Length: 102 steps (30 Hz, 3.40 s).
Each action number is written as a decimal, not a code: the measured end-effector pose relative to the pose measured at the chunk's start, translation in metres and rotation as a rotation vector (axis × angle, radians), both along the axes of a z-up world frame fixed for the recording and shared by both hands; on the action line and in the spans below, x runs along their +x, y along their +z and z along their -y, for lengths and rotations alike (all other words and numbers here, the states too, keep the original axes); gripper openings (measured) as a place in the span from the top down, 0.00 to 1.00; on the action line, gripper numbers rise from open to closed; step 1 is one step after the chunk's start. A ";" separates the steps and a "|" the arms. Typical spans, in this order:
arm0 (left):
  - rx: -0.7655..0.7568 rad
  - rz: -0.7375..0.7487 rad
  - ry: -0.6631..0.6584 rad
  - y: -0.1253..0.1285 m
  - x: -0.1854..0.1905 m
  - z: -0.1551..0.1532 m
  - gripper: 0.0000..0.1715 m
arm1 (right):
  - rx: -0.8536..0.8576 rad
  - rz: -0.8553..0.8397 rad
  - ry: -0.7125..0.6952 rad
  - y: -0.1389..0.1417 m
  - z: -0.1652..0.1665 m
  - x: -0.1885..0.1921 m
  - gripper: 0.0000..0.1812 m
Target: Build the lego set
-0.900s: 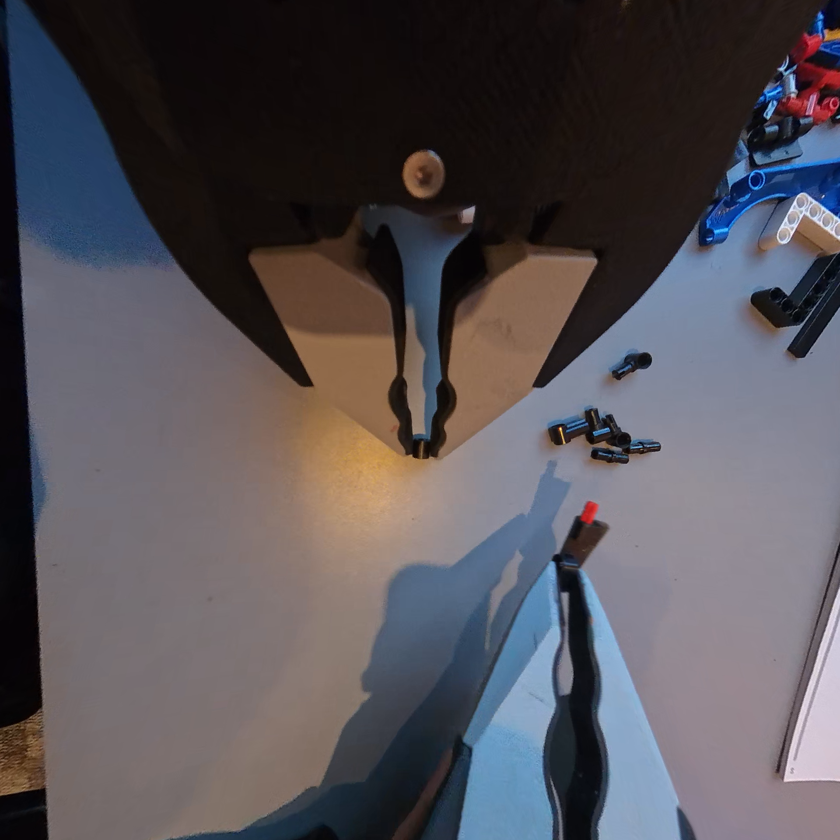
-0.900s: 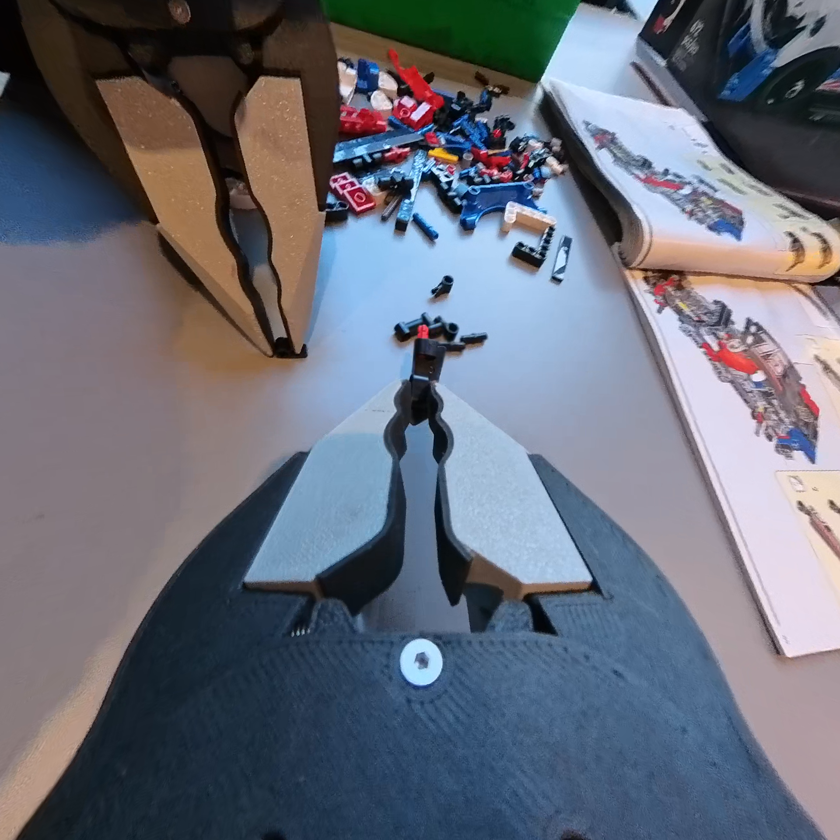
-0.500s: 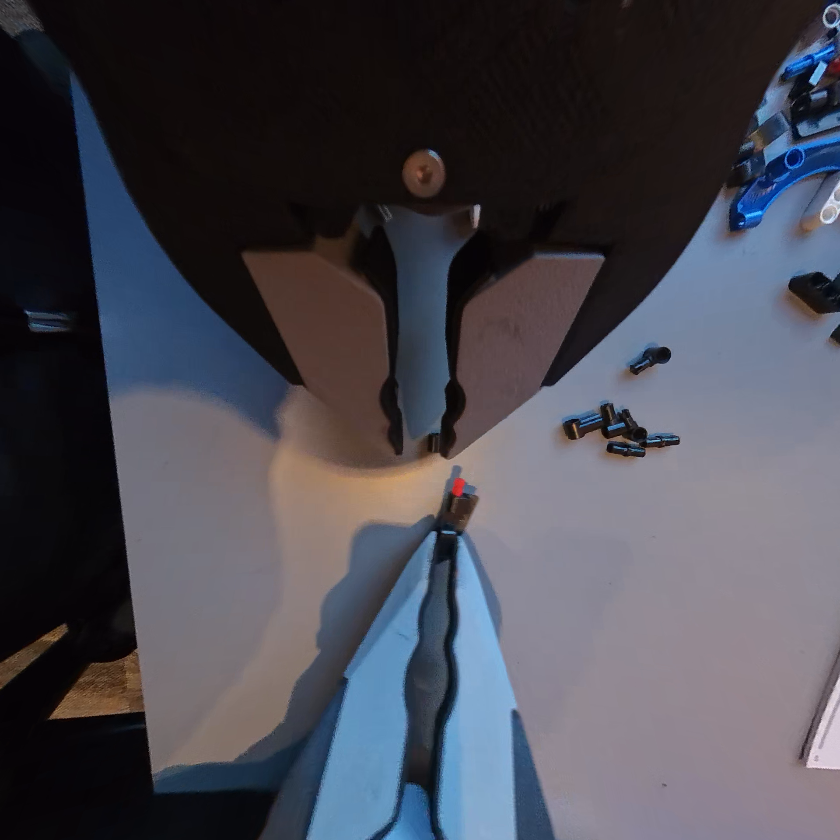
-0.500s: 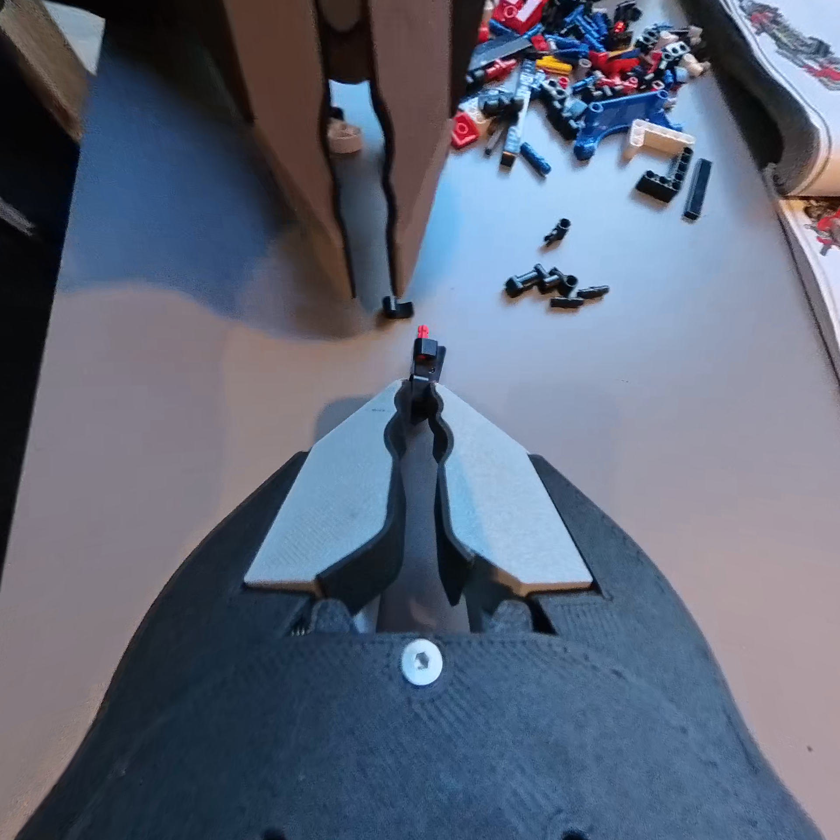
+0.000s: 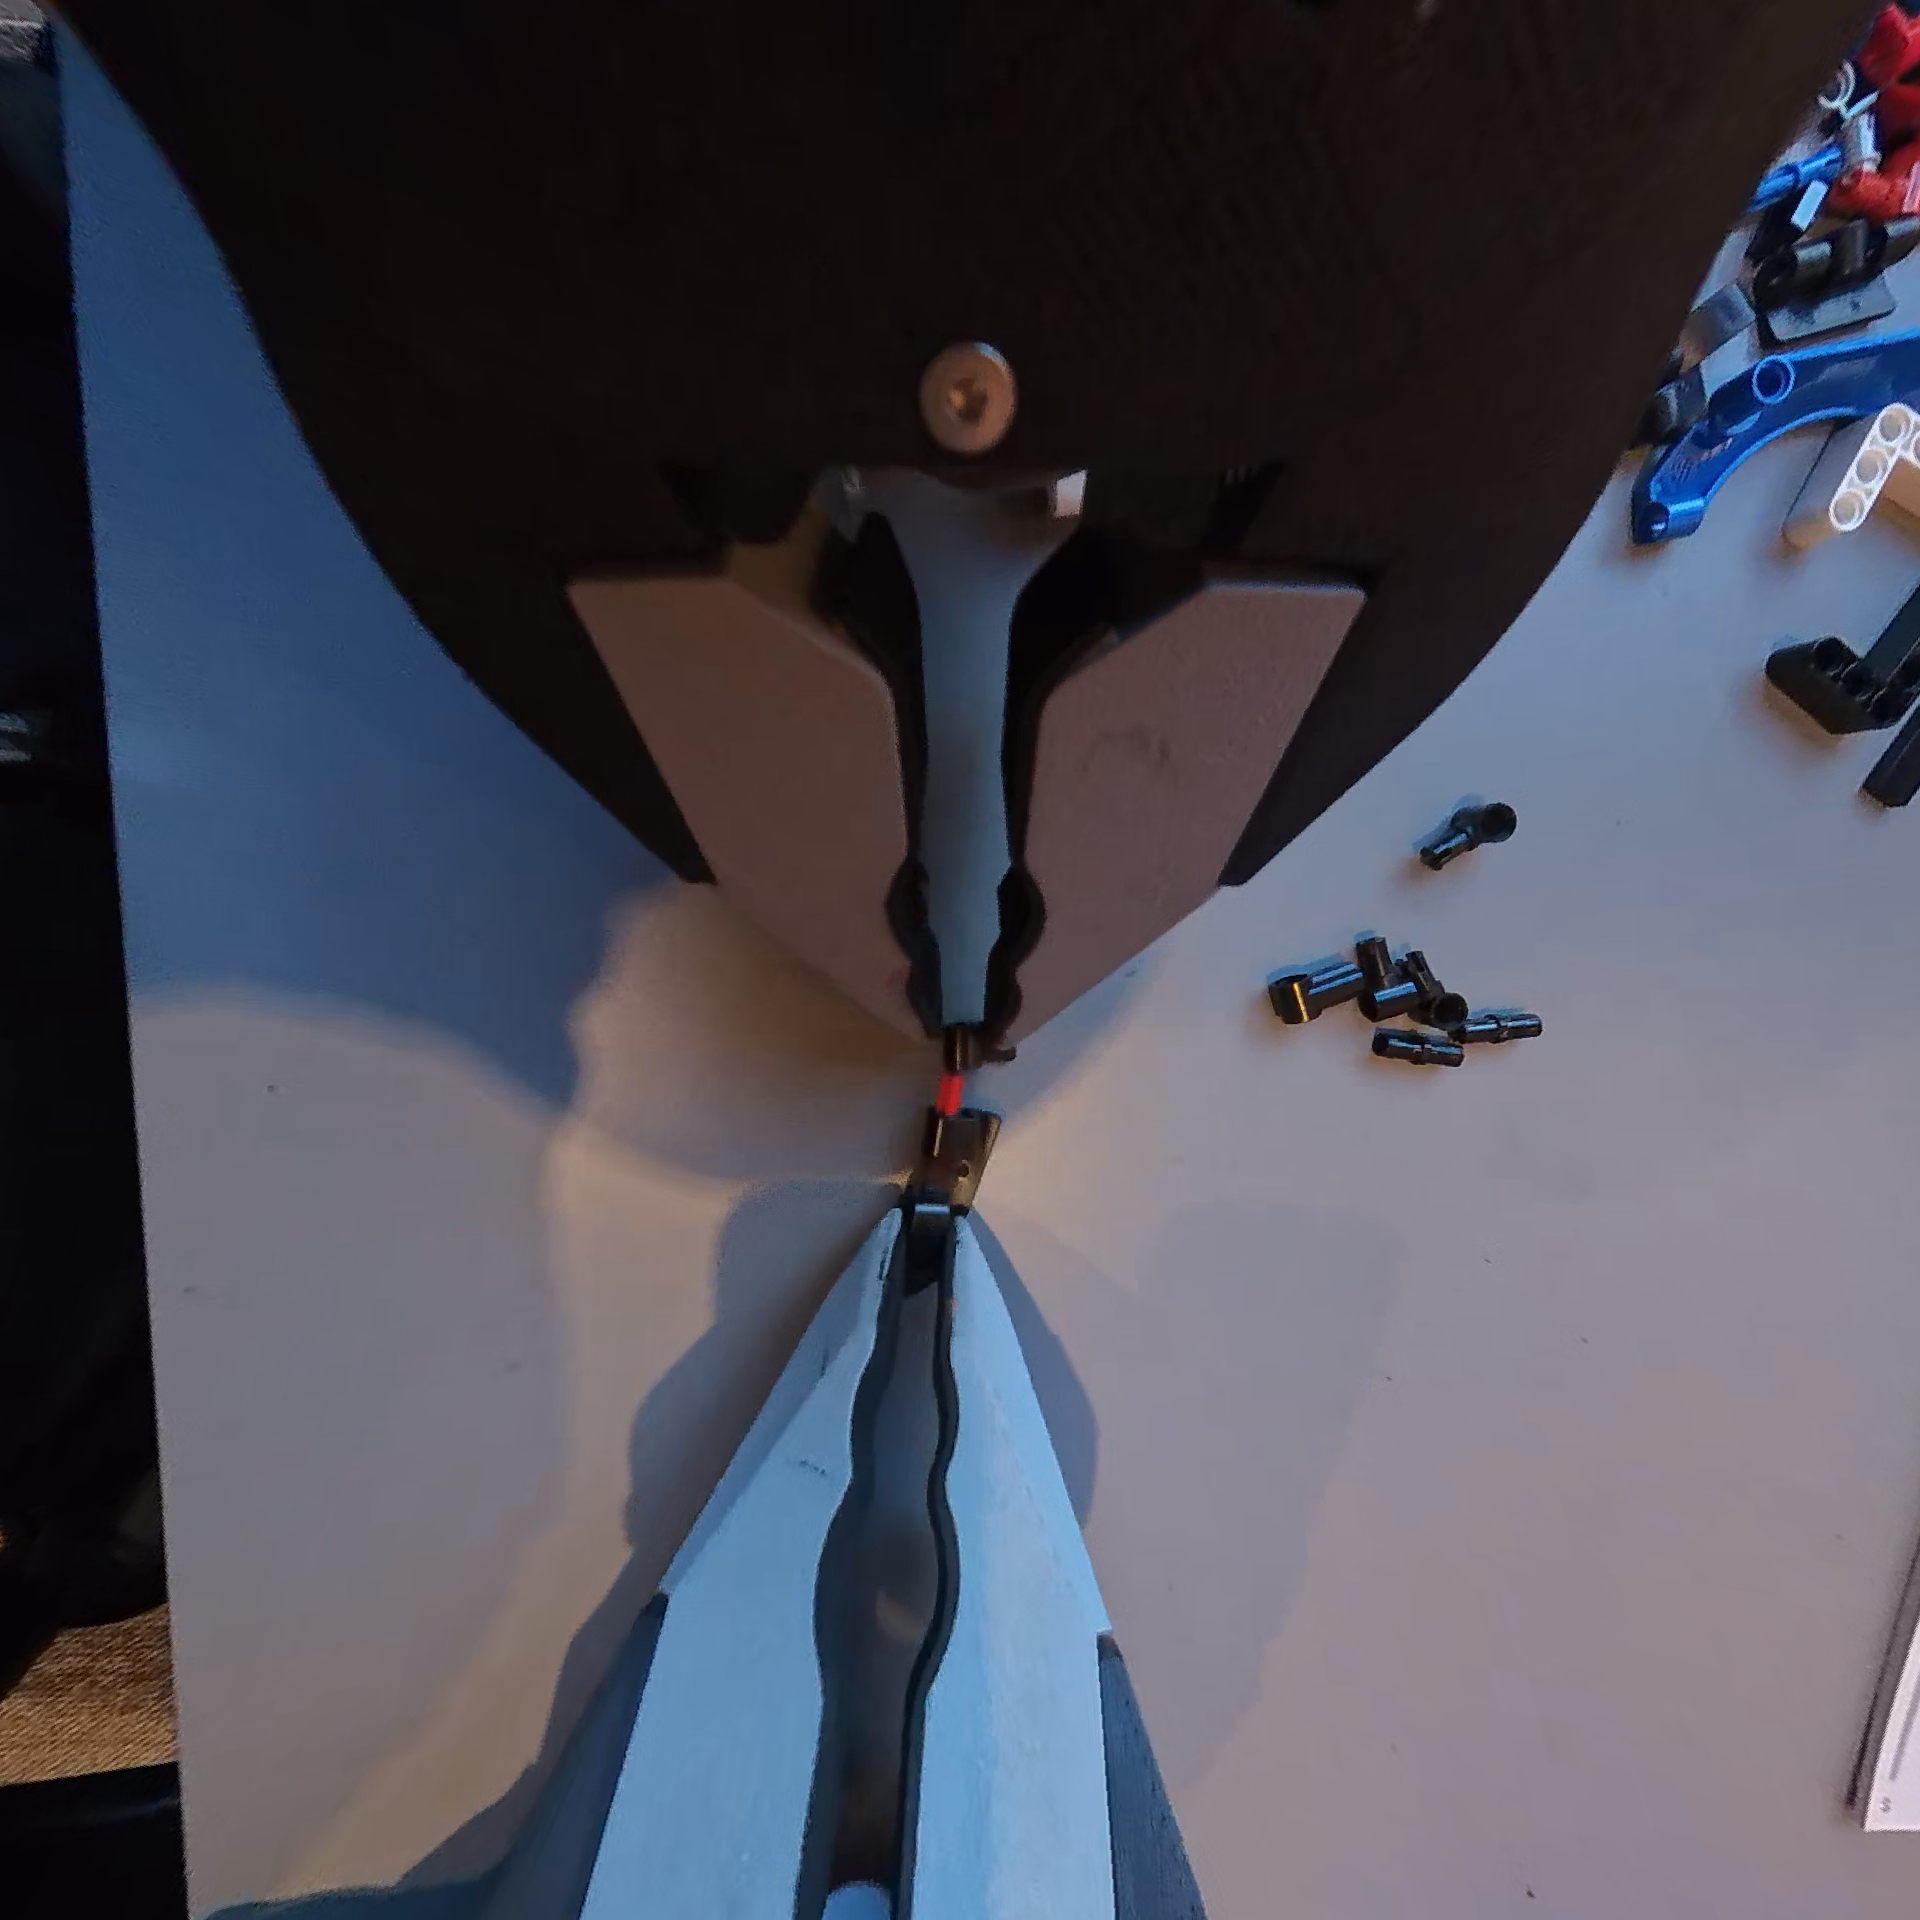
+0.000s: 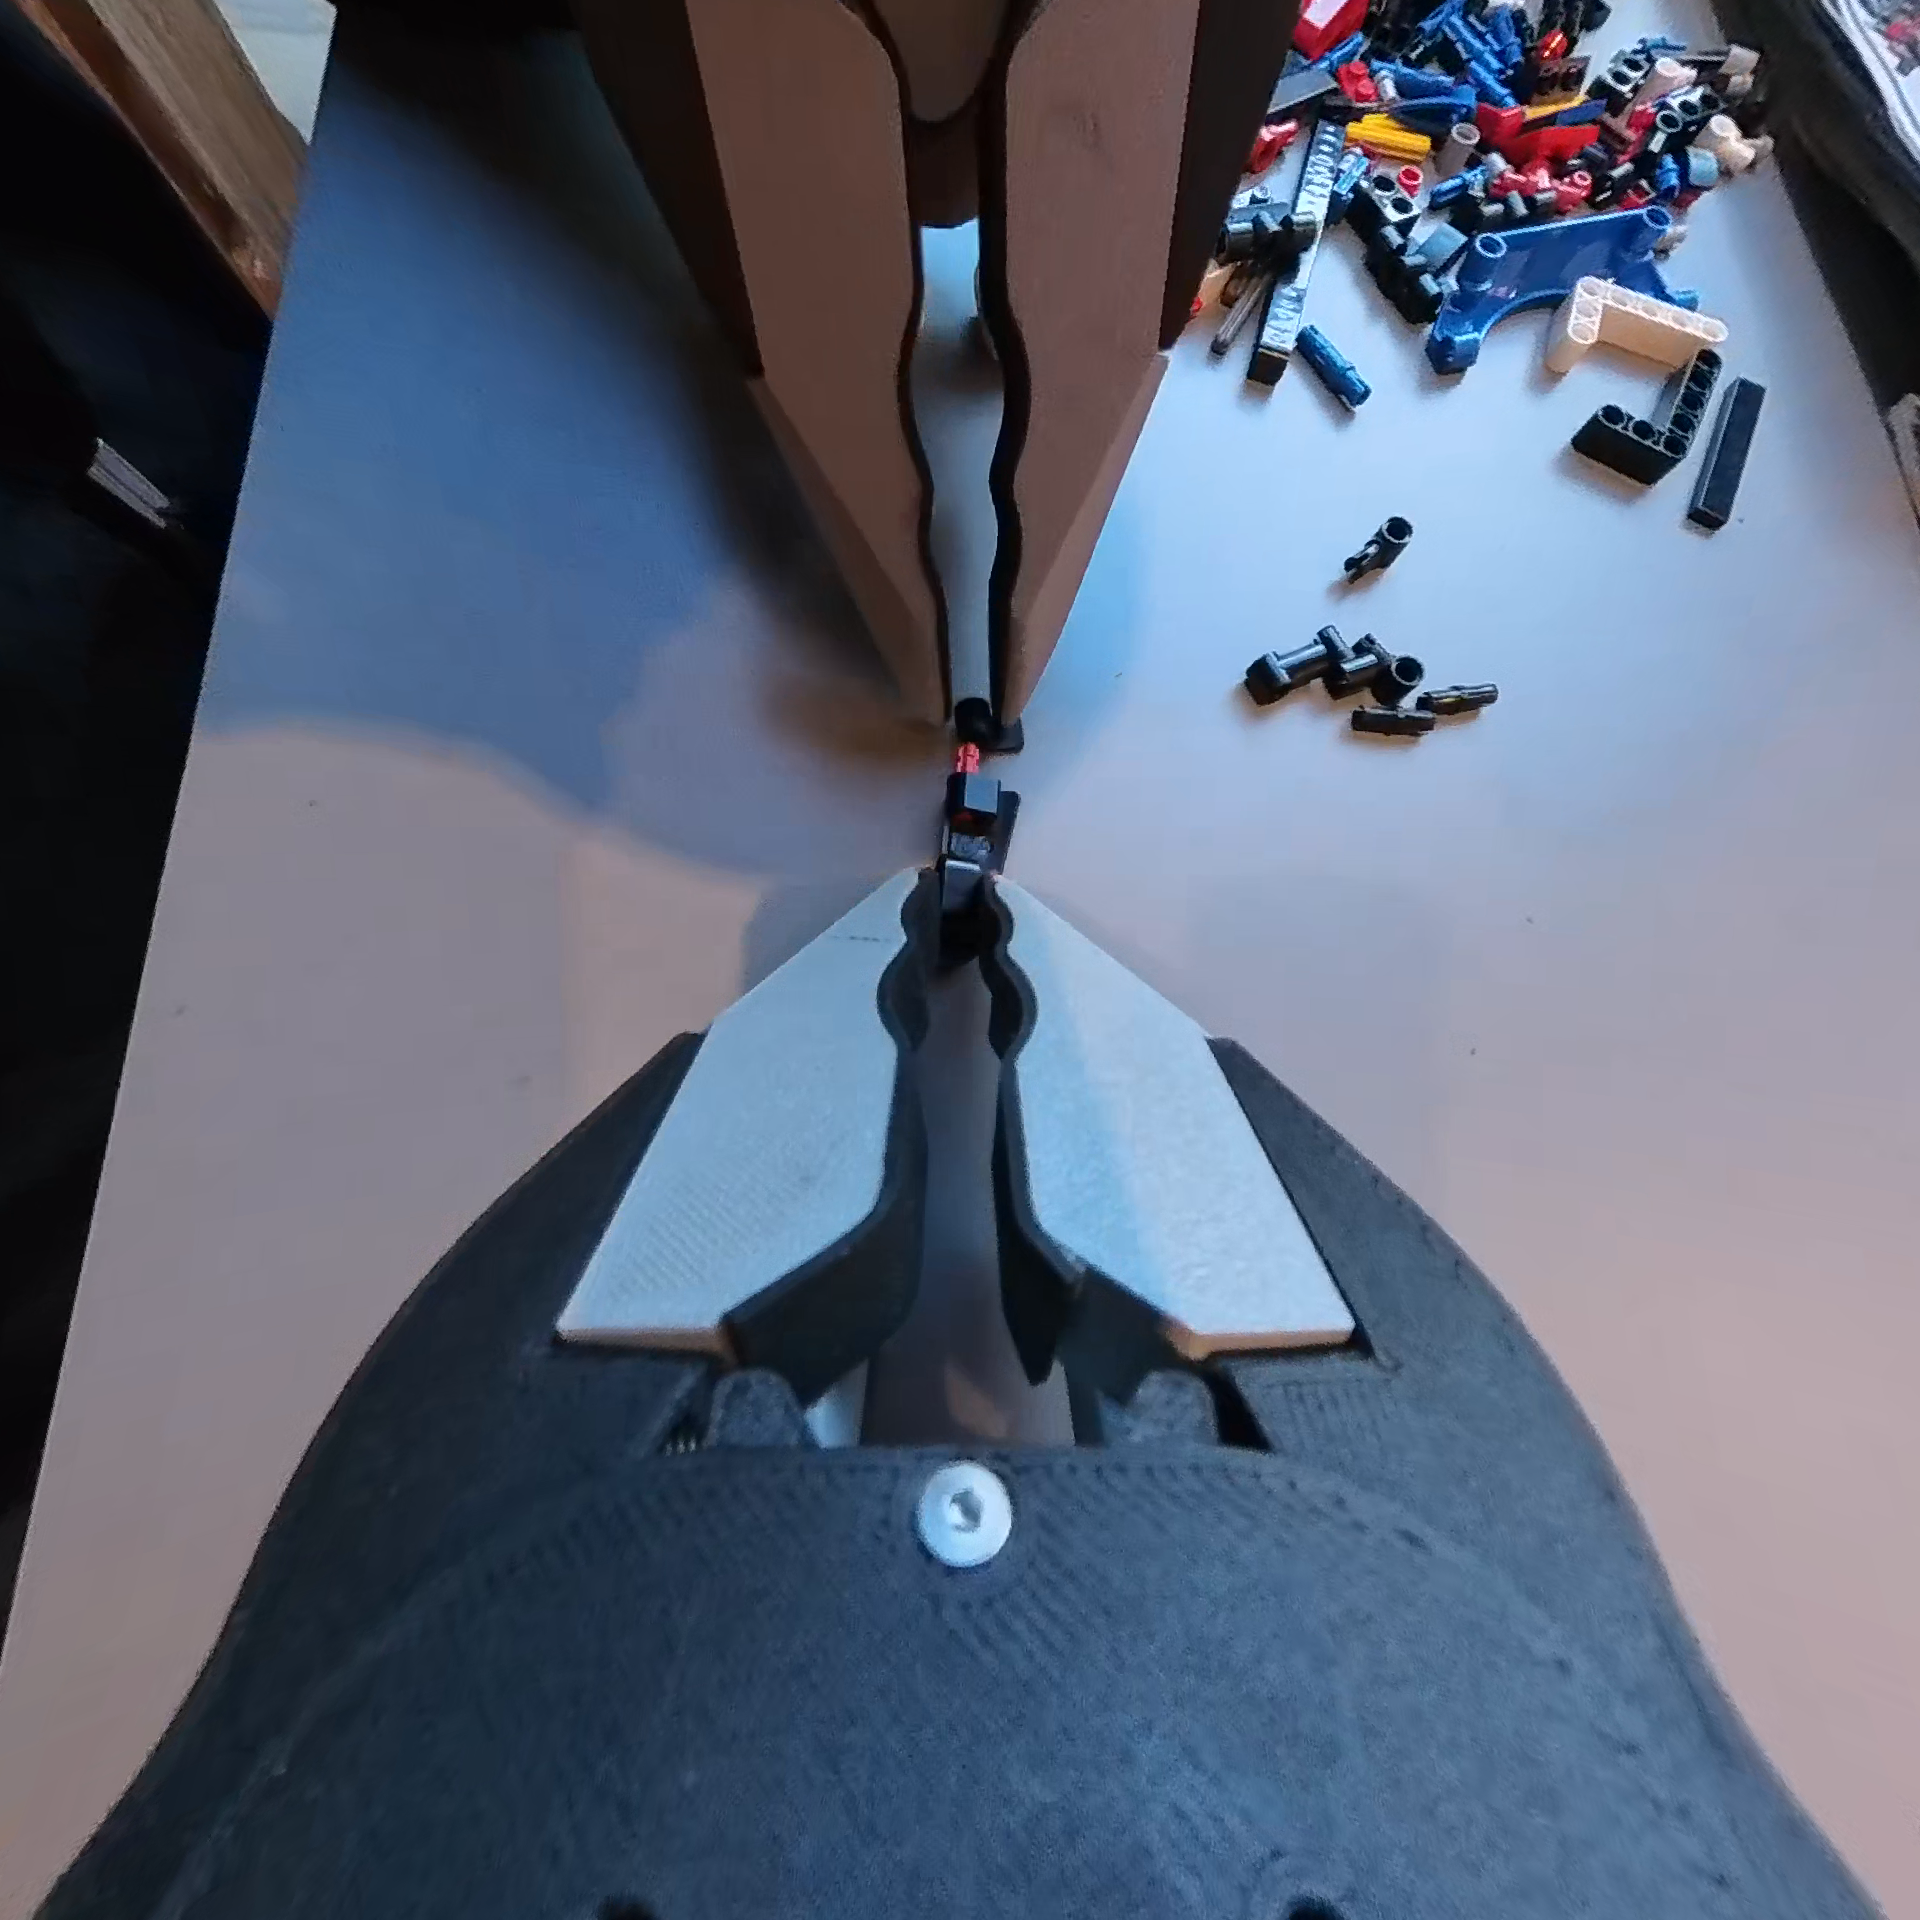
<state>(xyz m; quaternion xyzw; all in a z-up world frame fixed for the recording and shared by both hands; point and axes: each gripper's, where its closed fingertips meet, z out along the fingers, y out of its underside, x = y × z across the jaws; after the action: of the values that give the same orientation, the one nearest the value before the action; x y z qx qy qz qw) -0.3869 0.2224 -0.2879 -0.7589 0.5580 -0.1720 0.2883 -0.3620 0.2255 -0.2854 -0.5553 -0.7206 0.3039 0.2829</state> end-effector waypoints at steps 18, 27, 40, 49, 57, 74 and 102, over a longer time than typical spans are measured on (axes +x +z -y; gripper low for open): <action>0.032 -0.007 -0.022 0.000 0.000 0.000 0.98 | 0.019 0.013 0.011 -0.001 0.001 -0.002 0.98; 0.096 -0.045 -0.047 0.000 0.000 0.000 0.98 | -0.020 0.074 -0.003 -0.001 0.001 -0.004 0.98; 0.125 -0.051 -0.163 0.000 -0.001 0.003 0.98 | 0.204 -0.005 0.154 -0.001 0.003 -0.007 0.98; 0.162 -0.013 -0.211 0.000 -0.001 0.004 0.98 | 0.152 -0.023 0.137 -0.001 0.003 -0.006 0.98; 0.224 0.019 -0.209 0.001 0.000 0.003 0.98 | -0.099 0.029 0.110 -0.001 0.001 -0.003 0.98; 0.138 0.052 -0.161 0.000 0.001 0.003 0.98 | -0.121 0.030 0.080 -0.003 0.006 -0.004 0.98; 0.163 -0.018 -0.135 0.000 0.001 0.003 0.98 | -0.095 0.050 0.064 -0.001 0.003 -0.001 0.98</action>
<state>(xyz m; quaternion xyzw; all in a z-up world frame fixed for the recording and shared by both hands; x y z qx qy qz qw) -0.3864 0.2193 -0.2878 -0.6949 0.6228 -0.1381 0.3319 -0.3633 0.2223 -0.2864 -0.5524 -0.7295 0.3325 0.2283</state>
